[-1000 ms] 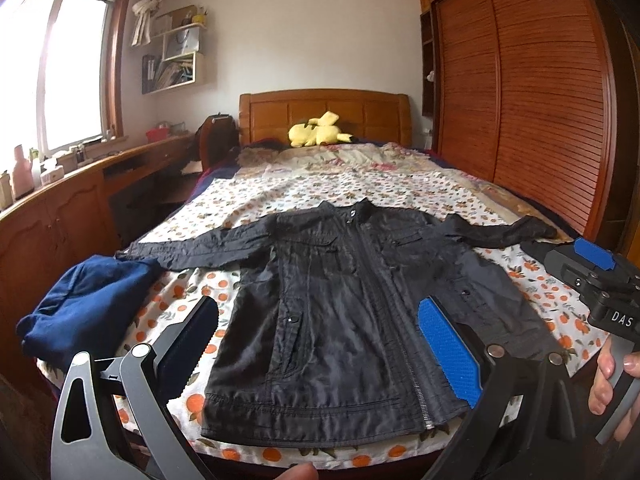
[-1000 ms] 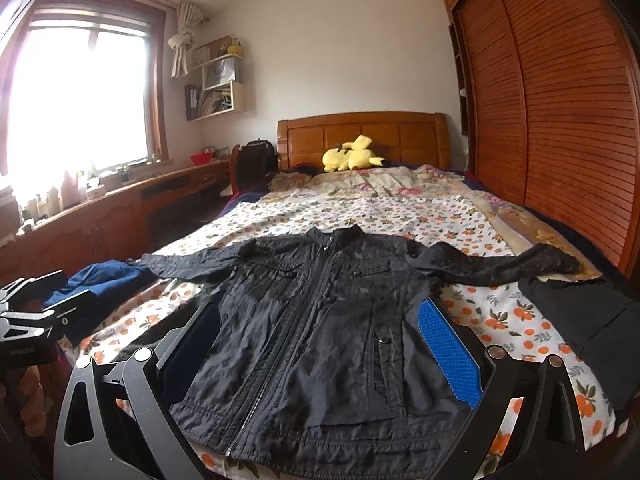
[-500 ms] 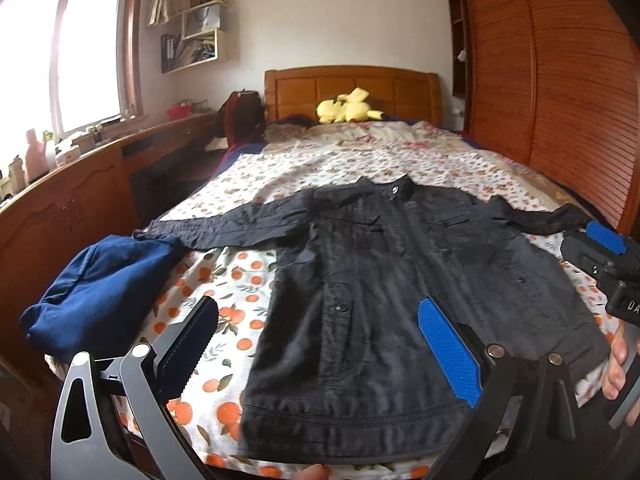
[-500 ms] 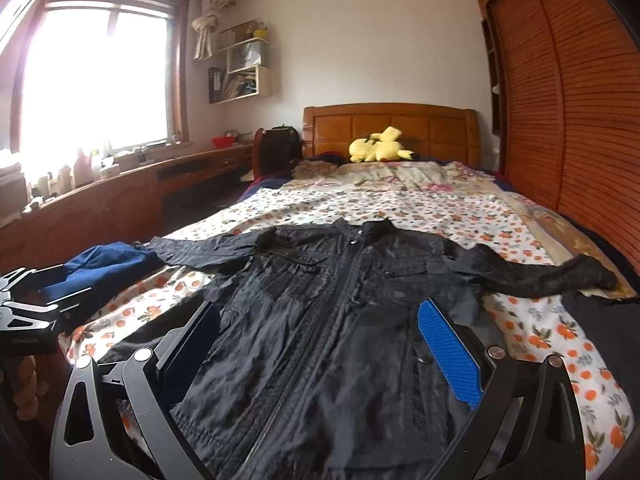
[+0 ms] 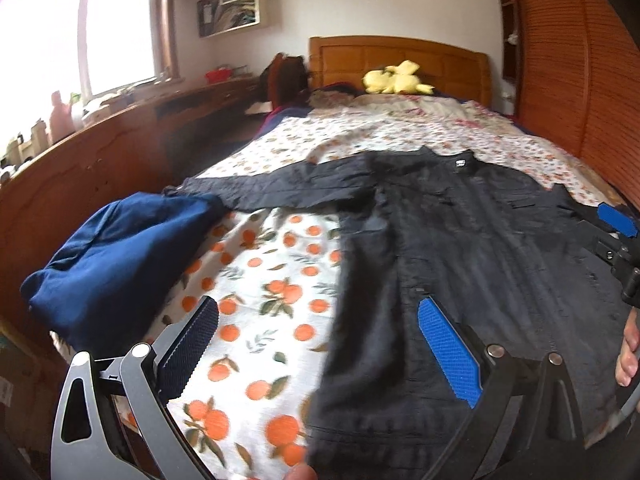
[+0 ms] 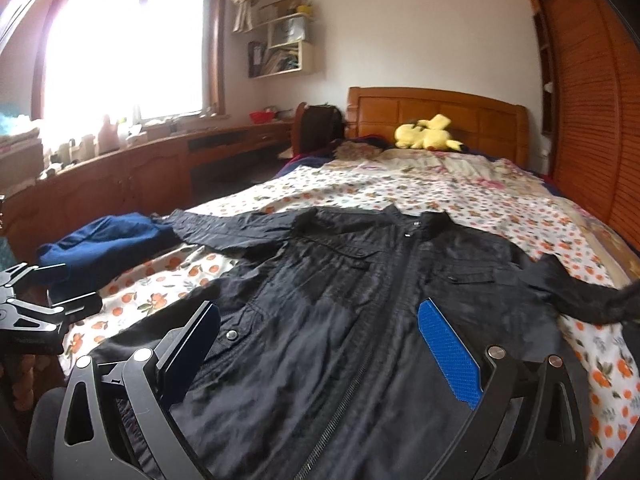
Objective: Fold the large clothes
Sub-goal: 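Reach the left gripper to the jacket's side edge and grasp it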
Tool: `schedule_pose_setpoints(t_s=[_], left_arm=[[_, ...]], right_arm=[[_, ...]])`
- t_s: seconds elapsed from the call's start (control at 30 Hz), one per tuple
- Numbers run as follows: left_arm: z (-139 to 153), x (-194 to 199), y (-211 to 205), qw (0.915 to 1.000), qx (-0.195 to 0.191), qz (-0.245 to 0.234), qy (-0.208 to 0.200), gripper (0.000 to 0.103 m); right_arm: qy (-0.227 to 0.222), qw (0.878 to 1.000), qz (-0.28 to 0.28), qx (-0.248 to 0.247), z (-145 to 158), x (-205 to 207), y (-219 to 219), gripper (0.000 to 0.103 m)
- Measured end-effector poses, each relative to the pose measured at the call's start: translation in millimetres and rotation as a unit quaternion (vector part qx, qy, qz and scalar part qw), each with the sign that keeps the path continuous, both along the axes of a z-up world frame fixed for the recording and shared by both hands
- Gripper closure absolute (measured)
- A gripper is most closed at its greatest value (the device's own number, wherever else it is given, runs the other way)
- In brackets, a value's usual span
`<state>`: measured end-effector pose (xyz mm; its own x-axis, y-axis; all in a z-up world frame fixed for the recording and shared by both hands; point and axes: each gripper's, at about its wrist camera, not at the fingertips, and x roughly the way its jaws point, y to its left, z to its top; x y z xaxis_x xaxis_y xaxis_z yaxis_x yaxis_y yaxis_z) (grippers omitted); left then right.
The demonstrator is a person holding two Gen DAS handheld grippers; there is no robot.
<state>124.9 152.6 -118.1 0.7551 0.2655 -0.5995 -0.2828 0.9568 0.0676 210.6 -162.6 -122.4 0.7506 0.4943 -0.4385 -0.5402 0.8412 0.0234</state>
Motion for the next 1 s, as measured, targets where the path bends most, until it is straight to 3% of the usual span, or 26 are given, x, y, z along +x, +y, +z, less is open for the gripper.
schedule_pose_setpoints(t_s=[0.37, 0.6, 0.77, 1.0], left_arm=[[-18, 35, 51, 0.9994, 0.001, 0.029, 0.022, 0.002], [-29, 69, 68, 0.9989, 0.017, 0.011, 0.043, 0.002], [-37, 99, 83, 0.9986, 0.004, 0.002, 0.053, 0.002], [-49, 150, 110, 0.9978, -0.027, -0.011, 0.059, 0.002]], right_arm=[[0.013, 0.999, 0.034, -0.022, -16, 48, 64, 0.007], [0.025, 0.998, 0.041, -0.041, -44, 72, 81, 0.007], [0.042, 0.997, 0.050, -0.050, -64, 76, 84, 0.007], [0.043, 0.997, 0.051, -0.045, -67, 75, 83, 0.007]])
